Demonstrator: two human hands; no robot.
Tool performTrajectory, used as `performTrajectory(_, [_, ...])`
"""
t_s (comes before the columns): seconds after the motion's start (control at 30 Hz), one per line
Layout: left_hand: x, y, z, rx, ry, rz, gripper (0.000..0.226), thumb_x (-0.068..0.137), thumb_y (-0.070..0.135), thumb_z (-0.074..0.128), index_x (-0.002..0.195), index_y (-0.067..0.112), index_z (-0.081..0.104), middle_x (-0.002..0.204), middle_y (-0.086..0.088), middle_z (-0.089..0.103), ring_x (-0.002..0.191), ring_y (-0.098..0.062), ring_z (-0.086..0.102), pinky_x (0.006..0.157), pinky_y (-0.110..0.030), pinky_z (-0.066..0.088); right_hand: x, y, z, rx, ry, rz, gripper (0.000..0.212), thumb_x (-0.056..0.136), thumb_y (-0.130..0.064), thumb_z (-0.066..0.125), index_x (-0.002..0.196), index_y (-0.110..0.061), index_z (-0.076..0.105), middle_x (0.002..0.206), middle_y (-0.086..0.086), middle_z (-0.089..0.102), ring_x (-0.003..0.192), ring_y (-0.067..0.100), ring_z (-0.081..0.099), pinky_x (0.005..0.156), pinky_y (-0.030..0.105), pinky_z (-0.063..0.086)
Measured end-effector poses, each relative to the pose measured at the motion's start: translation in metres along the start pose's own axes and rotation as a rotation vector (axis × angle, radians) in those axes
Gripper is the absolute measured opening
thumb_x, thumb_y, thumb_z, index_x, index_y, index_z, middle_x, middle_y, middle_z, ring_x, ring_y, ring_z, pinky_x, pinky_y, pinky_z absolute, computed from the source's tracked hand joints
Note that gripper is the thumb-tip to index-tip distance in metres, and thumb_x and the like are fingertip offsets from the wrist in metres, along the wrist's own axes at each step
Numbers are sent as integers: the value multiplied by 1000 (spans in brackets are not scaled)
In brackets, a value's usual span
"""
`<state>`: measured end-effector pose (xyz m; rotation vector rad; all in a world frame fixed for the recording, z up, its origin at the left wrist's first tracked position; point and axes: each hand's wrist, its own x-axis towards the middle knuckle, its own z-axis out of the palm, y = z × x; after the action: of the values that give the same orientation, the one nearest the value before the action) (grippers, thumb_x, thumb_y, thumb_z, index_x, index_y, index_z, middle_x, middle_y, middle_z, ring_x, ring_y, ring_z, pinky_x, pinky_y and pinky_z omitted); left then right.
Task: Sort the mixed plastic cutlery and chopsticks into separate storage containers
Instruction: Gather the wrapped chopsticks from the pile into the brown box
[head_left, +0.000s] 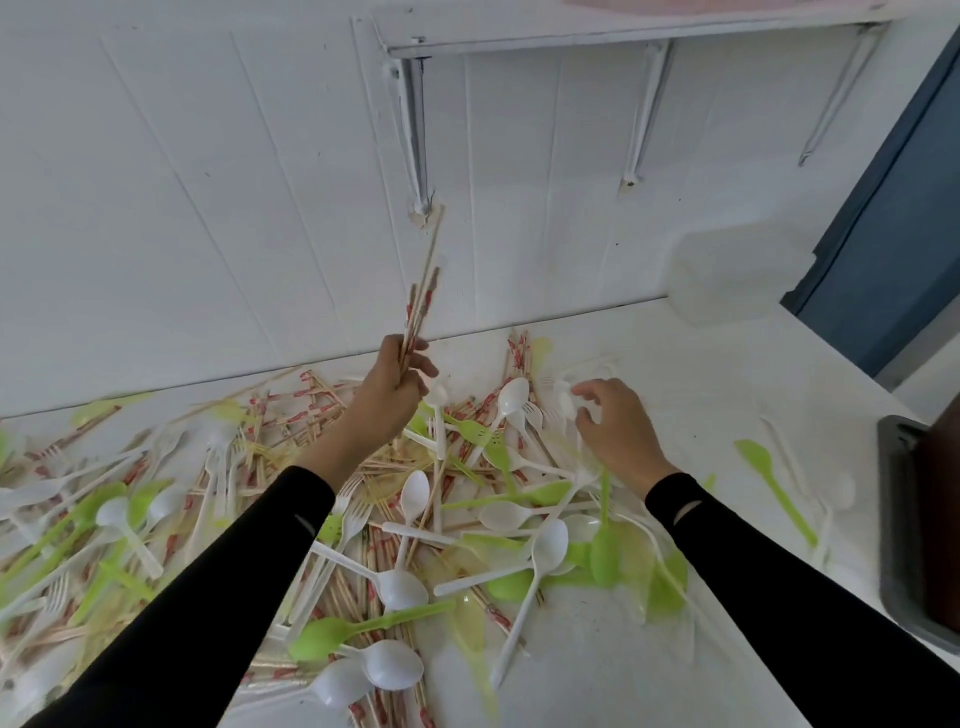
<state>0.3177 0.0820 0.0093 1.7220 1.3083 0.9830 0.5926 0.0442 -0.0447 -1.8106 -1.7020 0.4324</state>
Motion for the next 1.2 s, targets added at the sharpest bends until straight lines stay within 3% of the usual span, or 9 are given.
performTrajectory(0.23, [-21, -6, 44, -431, 408, -66, 19, 92, 13, 46, 101, 26, 55, 87, 5, 57, 76, -11, 48, 75, -28, 41, 15, -29, 31, 135, -175, 32, 32, 97, -1, 42, 121, -6, 63, 120, 9, 62, 112, 21, 58, 92, 23, 43])
performTrajectory(0.33, [-26, -12, 49, -414, 421, -108, 11, 98, 10, 48, 96, 20, 53, 80, 8, 62, 67, -8, 49, 65, -23, 45, 32, -33, 35, 210, -8, 78, 21, 98, -6, 47, 103, -4, 67, 102, 7, 68, 98, 23, 63, 79, 22, 45])
performTrajectory(0.47, [-26, -23, 47, -340, 385, -130, 3, 99, 14, 54, 96, 14, 55, 81, 5, 66, 80, -15, 63, 77, -30, 52, 59, -32, 44, 132, -61, 174, 27, 96, -4, 46, 121, -5, 56, 98, 10, 65, 90, 25, 62, 73, 28, 45])
performTrajectory(0.67, [-26, -45, 43, -256, 298, -184, 35, 90, 55, 63, 88, 20, 63, 83, -20, 64, 75, -25, 62, 70, -44, 52, 82, -30, 69, -183, -236, 241, 30, 94, -26, 53, 114, -4, 50, 110, 15, 60, 97, 34, 60, 73, 37, 47])
performTrajectory(0.73, [-25, -49, 42, -236, 260, -228, 51, 85, 66, 60, 88, 16, 69, 76, -14, 60, 72, -19, 56, 65, -37, 48, 89, -33, 76, -220, -251, 293, 39, 94, -32, 56, 119, -4, 47, 117, 16, 58, 103, 35, 60, 80, 40, 49])
performTrajectory(0.87, [-17, -41, 46, -236, 244, -197, 24, 102, 34, 49, 94, 16, 64, 77, 0, 68, 61, -12, 60, 56, -20, 44, 100, -44, 88, -69, -266, 406, 51, 95, -23, 59, 133, 2, 36, 133, 21, 50, 122, 37, 51, 97, 40, 45])
performTrajectory(0.97, [2, -37, 46, -118, 307, -142, 17, 102, 31, 50, 96, 19, 61, 63, 7, 52, 51, -8, 44, 50, -22, 37, 106, -51, 89, 54, -295, 508, 58, 90, -18, 66, 133, 9, 38, 133, 19, 53, 124, 33, 53, 95, 33, 46])
performTrajectory(1.1, [35, -42, 40, 128, 229, -195, 9, 96, 30, 60, 95, 23, 64, 71, 4, 65, 66, -7, 63, 53, -13, 42, 110, -49, 84, 27, -358, 477, 14, 93, -14, 61, 98, -1, 63, 111, 15, 63, 110, 29, 62, 83, 29, 47])
performTrajectory(1.2, [53, -55, 39, 382, 72, -216, 14, 96, 30, 60, 99, 18, 66, 83, -1, 70, 78, -20, 66, 65, -27, 50, 107, -43, 78, 109, -388, 477, 28, 86, -11, 67, 67, -17, 48, 89, 7, 57, 84, 21, 55, 73, 27, 45])
